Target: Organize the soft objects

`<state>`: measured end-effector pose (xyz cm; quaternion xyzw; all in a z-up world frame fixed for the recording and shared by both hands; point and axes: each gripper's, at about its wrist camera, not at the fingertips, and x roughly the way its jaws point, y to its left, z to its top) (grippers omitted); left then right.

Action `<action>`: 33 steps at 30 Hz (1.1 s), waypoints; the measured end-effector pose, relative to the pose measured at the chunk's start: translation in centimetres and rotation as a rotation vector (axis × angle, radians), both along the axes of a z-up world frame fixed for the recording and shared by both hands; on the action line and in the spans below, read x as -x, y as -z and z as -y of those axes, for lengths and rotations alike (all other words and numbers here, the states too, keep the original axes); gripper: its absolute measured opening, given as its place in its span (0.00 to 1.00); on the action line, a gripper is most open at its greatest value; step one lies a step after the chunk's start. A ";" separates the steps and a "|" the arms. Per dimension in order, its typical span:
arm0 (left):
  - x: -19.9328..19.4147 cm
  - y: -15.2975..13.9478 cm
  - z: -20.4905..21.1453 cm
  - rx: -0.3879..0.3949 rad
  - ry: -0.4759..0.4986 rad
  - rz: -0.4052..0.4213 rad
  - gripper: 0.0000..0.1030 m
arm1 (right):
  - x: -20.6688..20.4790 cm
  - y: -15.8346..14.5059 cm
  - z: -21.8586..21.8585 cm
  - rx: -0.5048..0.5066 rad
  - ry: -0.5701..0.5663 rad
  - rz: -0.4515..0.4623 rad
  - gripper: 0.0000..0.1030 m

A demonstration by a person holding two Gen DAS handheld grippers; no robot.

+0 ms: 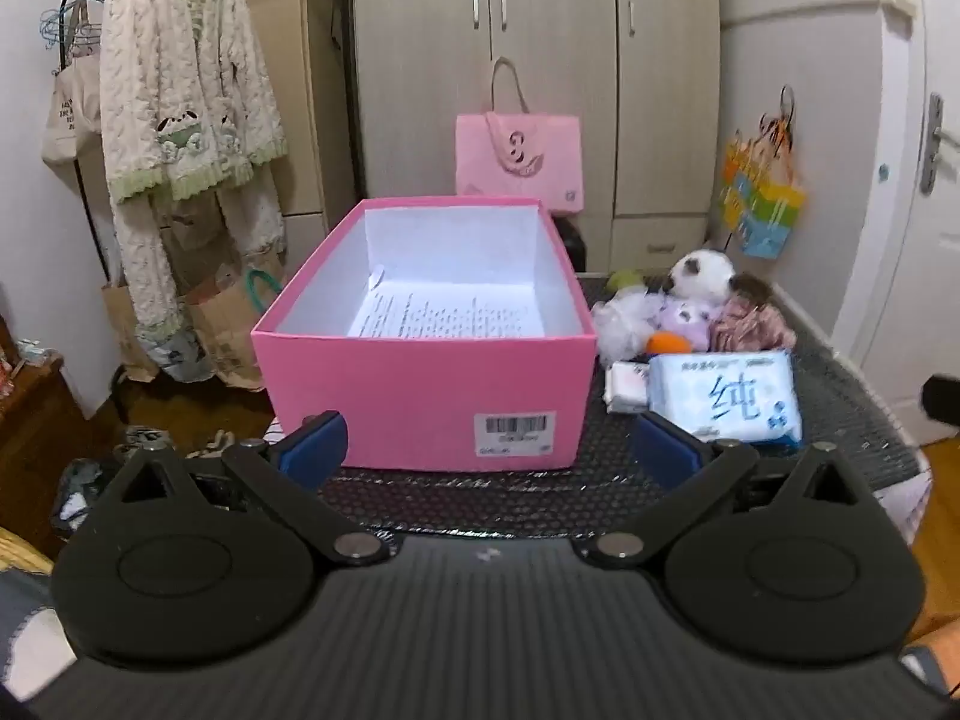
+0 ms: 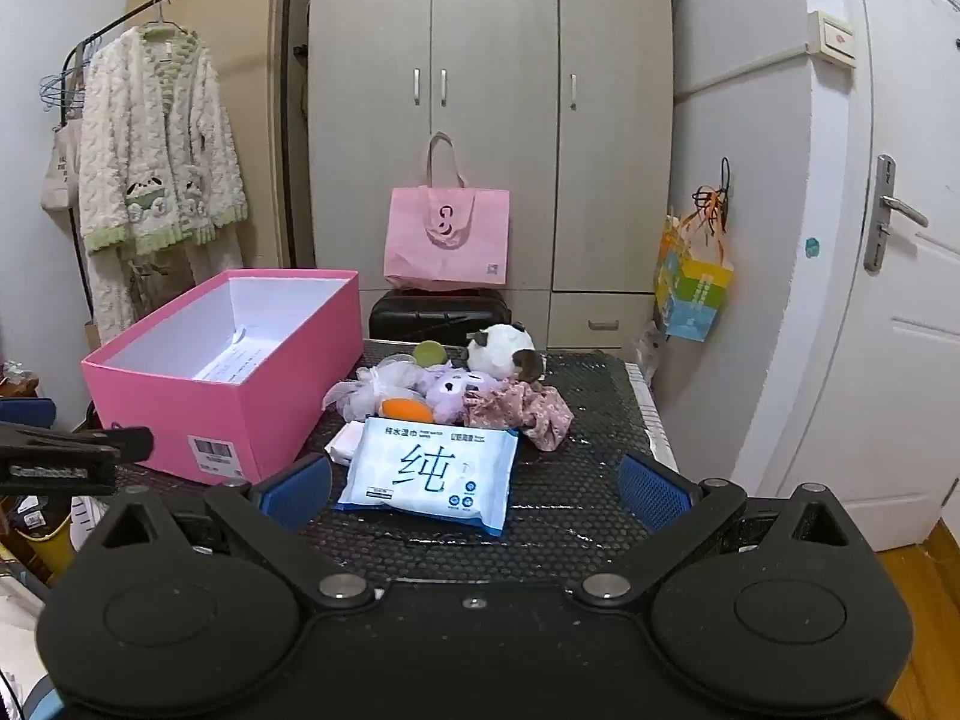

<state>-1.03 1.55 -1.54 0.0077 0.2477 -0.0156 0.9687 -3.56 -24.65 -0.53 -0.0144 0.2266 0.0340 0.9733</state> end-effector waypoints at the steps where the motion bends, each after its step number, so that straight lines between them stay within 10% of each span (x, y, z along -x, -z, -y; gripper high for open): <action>1: 0.1 0.0 -0.2 0.016 0.004 0.012 1.00 | 0.0 0.0 0.1 -0.001 0.002 0.000 1.00; 33: 0.2 1.4 -0.1 -0.018 -0.078 0.101 1.00 | 0.9 0.4 0.9 0.036 0.058 0.104 1.00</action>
